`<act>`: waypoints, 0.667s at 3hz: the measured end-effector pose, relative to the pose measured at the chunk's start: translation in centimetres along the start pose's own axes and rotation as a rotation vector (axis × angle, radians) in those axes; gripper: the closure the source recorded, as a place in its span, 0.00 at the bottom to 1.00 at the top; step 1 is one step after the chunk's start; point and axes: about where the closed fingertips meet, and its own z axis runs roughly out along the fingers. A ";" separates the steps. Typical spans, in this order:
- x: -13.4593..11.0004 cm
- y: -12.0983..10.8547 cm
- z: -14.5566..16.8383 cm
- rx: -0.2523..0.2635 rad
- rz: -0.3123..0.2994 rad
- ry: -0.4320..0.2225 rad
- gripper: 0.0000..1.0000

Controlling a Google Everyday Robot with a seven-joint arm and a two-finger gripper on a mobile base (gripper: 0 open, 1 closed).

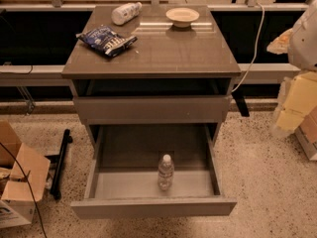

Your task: Pick water bottle from middle drawer and place on counter

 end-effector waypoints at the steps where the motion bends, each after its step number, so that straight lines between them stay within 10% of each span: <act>1: 0.0 0.0 0.0 0.000 0.000 0.000 0.00; 2: 0.4 -0.1 1.5 -0.006 0.008 -0.055 0.00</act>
Offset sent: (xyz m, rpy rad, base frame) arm 0.0152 -0.0074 -0.0530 0.1861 -0.0087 0.0239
